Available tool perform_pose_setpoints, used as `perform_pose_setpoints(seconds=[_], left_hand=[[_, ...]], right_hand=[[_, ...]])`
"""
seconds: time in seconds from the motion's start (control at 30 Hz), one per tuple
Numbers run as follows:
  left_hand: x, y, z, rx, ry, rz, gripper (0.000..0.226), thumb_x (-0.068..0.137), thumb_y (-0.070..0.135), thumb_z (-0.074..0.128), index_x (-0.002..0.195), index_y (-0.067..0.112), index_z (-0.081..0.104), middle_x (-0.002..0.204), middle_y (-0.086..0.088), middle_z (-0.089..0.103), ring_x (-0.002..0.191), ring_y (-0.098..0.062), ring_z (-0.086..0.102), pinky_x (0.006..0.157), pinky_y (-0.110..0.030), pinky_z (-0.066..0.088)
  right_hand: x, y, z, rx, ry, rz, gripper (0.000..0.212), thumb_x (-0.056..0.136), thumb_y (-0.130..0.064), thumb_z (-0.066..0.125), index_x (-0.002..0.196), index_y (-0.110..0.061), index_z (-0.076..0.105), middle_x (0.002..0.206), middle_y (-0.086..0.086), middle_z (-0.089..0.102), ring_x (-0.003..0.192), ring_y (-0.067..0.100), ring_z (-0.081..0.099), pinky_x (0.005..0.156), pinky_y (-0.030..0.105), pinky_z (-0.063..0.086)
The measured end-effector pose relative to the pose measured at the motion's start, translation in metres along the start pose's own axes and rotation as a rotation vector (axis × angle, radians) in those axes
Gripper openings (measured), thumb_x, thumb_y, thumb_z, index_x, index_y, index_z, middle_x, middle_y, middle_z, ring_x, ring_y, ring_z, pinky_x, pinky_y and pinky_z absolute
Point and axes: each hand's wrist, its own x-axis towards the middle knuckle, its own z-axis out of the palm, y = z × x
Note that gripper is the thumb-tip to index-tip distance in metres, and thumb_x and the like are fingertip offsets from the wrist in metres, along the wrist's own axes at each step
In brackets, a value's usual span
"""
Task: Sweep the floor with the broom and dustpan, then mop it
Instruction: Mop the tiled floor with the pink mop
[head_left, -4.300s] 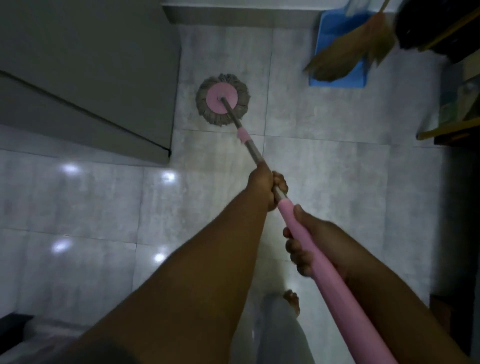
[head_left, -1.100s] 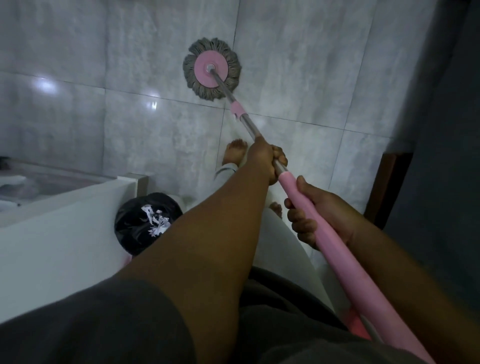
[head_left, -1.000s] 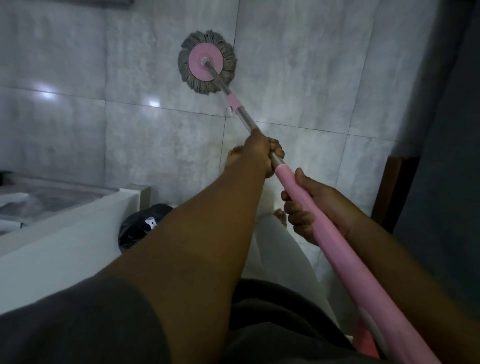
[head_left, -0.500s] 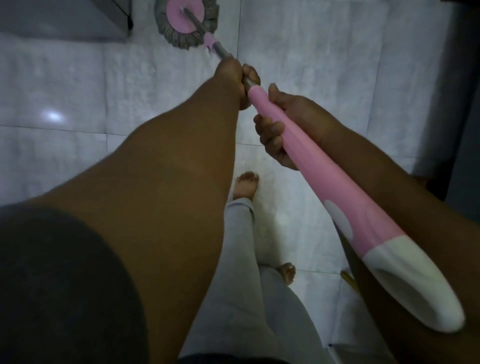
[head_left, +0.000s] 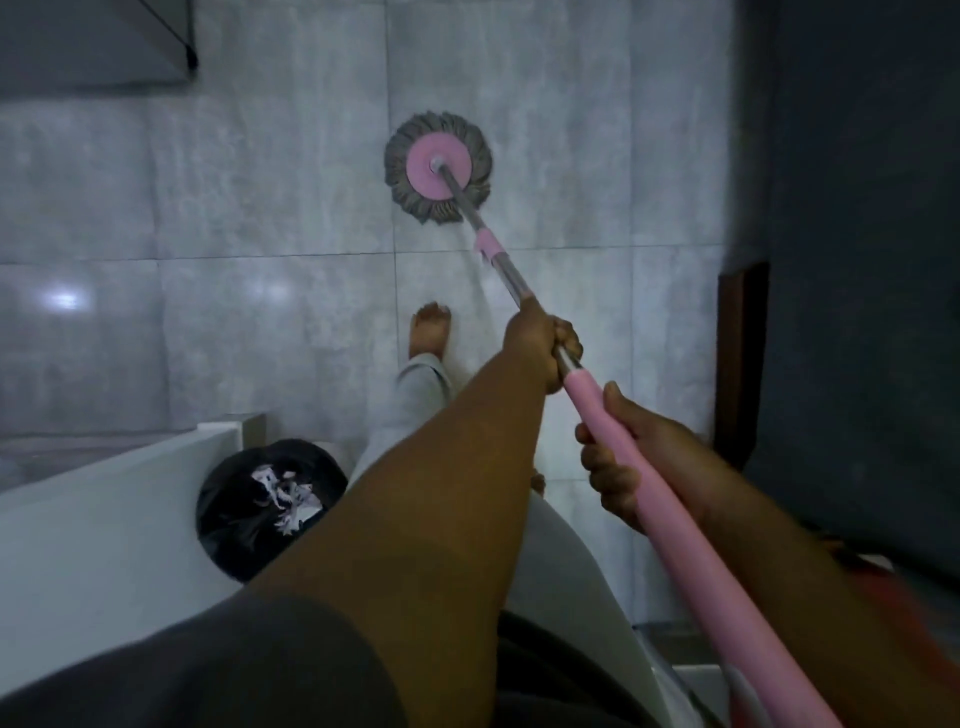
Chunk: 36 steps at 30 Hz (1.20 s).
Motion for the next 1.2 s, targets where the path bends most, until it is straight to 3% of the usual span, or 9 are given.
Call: perform_pose_setpoints(seconds=[0.2, 0.43, 0.67, 1.0, 1.2], left_hand=[[-0.036, -0.076, -0.005, 0.048, 0.001, -0.062, 0.048, 0.104, 0.049, 0.037, 0.073, 0.013, 0.039, 0.049, 0.001, 0.034, 0.025, -0.01, 0.032, 0.033, -0.011, 0.031], [-0.03, -0.058, 0.002, 0.05, 0.011, -0.092, 0.052, 0.101, 0.056, 0.039, 0.07, 0.014, 0.039, 0.046, 0.003, 0.034, 0.028, -0.01, 0.031, 0.034, -0.012, 0.032], [0.014, 0.051, 0.024, 0.055, -0.018, -0.041, 0.051, 0.1, 0.056, 0.04, 0.071, 0.014, 0.039, 0.044, 0.003, 0.034, 0.029, -0.009, 0.031, 0.034, -0.012, 0.032], [0.092, 0.276, 0.097, 0.095, -0.057, 0.129, 0.046, 0.107, 0.044, 0.03, 0.076, 0.011, 0.037, 0.037, 0.001, 0.033, 0.024, -0.011, 0.031, 0.033, -0.012, 0.029], [0.116, 0.304, 0.115, 0.052, -0.071, 0.155, 0.049, 0.105, 0.046, 0.037, 0.069, 0.014, 0.036, 0.039, 0.003, 0.032, 0.025, -0.01, 0.031, 0.031, -0.011, 0.028]], right_hand=[[-0.048, 0.058, -0.031, 0.002, 0.079, 0.034, 0.052, 0.086, -0.058, 0.056, 0.093, -0.006, 0.058, 0.063, 0.006, 0.052, 0.039, 0.013, 0.046, 0.038, 0.023, 0.044], [-0.043, 0.036, -0.017, -0.019, 0.096, 0.047, 0.052, 0.079, -0.058, 0.057, 0.088, -0.007, 0.057, 0.06, 0.006, 0.049, 0.036, 0.013, 0.043, 0.036, 0.023, 0.042], [0.008, -0.049, 0.028, 0.045, 0.03, 0.006, 0.052, 0.084, -0.058, 0.056, 0.087, -0.007, 0.06, 0.06, 0.007, 0.049, 0.037, 0.014, 0.044, 0.039, 0.023, 0.044], [0.103, -0.25, 0.116, -0.007, 0.021, -0.186, 0.051, 0.091, -0.059, 0.052, 0.087, -0.008, 0.056, 0.057, 0.0, 0.051, 0.037, 0.007, 0.043, 0.036, 0.018, 0.039], [0.121, -0.287, 0.117, -0.009, -0.037, -0.213, 0.051, 0.092, -0.059, 0.051, 0.081, -0.01, 0.055, 0.056, -0.002, 0.05, 0.037, 0.006, 0.044, 0.038, 0.016, 0.041]])
